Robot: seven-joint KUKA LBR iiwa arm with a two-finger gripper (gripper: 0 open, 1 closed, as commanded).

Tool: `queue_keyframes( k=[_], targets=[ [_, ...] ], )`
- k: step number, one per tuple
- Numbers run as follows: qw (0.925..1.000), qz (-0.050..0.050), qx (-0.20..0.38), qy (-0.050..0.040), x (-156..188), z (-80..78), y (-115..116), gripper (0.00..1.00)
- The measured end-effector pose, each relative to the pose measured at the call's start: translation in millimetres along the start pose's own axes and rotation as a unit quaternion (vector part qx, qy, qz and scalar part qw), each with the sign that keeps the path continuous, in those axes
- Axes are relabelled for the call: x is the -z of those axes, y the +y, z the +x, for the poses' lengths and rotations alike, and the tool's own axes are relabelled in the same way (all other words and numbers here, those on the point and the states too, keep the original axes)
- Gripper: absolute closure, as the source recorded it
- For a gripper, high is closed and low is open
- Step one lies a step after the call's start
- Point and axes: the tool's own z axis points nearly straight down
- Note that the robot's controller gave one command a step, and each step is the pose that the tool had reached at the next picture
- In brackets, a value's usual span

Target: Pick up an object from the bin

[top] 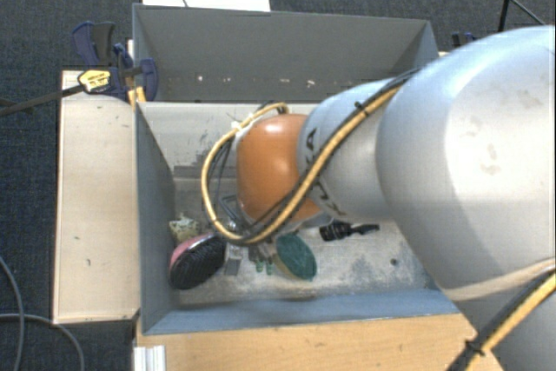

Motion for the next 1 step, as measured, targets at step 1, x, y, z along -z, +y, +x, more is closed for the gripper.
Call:
queue_keyframes(
  k=[1],
  targets=[
    [0.9999, -0.004, 0.015, -0.0039, 101.4, 15.4, 32.8, 1.0]
  ],
)
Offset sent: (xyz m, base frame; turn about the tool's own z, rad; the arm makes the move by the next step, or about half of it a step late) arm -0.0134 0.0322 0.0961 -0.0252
